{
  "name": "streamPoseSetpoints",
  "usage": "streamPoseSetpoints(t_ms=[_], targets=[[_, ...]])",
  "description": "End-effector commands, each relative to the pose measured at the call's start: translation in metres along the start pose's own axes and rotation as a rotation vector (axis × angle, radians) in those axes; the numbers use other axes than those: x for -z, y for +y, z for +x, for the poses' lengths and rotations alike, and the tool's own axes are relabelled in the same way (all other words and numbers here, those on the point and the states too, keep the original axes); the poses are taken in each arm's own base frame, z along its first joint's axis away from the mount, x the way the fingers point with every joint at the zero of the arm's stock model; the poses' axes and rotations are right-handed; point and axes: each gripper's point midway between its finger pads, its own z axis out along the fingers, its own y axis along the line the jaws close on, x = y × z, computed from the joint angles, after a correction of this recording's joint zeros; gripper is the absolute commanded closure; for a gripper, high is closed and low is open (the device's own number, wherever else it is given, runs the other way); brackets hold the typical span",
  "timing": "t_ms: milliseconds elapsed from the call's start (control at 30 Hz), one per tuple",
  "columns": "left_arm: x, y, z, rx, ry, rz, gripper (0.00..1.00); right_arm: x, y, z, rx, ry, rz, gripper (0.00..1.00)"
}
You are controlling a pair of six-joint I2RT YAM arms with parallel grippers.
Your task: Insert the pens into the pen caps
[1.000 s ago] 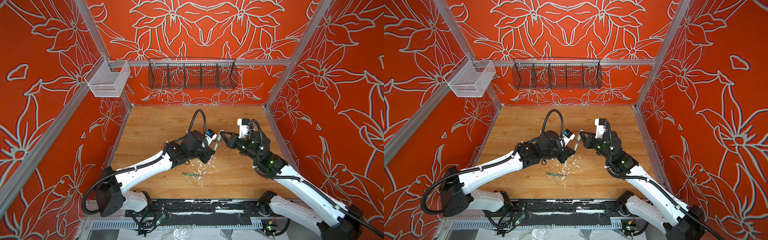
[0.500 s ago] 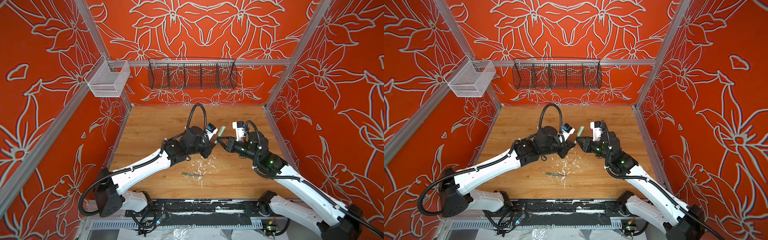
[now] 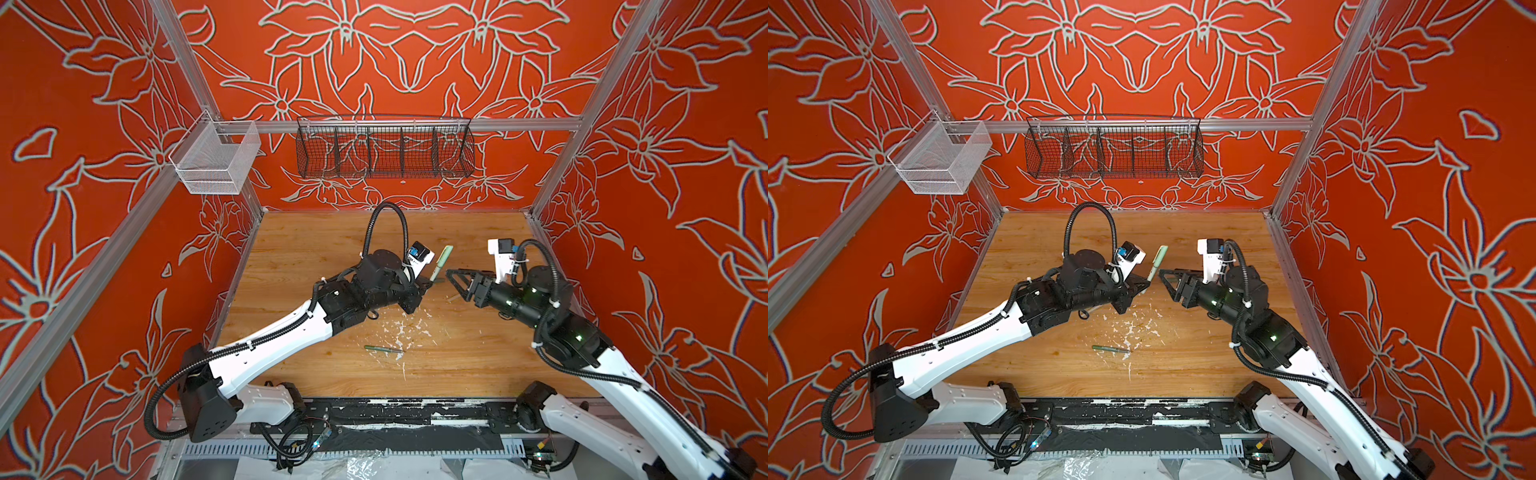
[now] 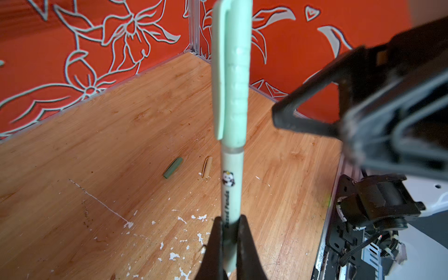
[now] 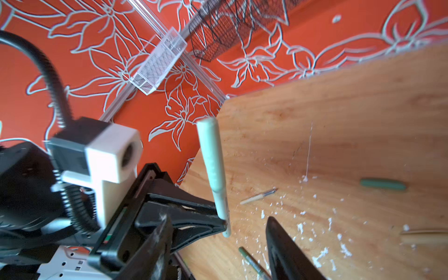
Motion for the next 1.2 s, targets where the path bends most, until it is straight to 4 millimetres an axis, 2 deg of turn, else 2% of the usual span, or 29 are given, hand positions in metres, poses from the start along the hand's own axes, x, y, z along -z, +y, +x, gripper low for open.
streamPoseSetpoints(t_ms=[0,167,267,433,500,867,1167], targets=[[0.013,-0.013,-0.007,-0.015,-0.023,0.059,1.0,0.002,0.011,-0.011,0.054,-0.024,-0.05,0.37],[0.025,-0.032,-0.012,-0.018,-0.043,0.165,1.0,-0.013,0.03,-0.005,0.072,0.052,-0.193,0.37],[0.03,-0.04,-0.014,-0.013,-0.053,0.209,1.0,-0.017,0.025,-0.004,0.104,0.08,-0.155,0.38],[0.031,-0.041,-0.01,-0.004,-0.049,0.218,1.0,-0.015,0.048,-0.009,0.114,0.05,-0.283,0.38],[0.029,-0.04,-0.007,0.0,-0.037,0.212,1.0,-0.014,0.05,-0.01,0.111,0.042,-0.298,0.39],[0.027,-0.033,-0.01,-0.005,-0.044,0.179,1.0,-0.019,0.035,-0.003,0.093,0.067,-0.229,0.43],[0.022,-0.035,-0.009,0.006,-0.033,0.195,1.0,-0.022,0.032,-0.001,0.088,0.07,-0.225,0.51]])
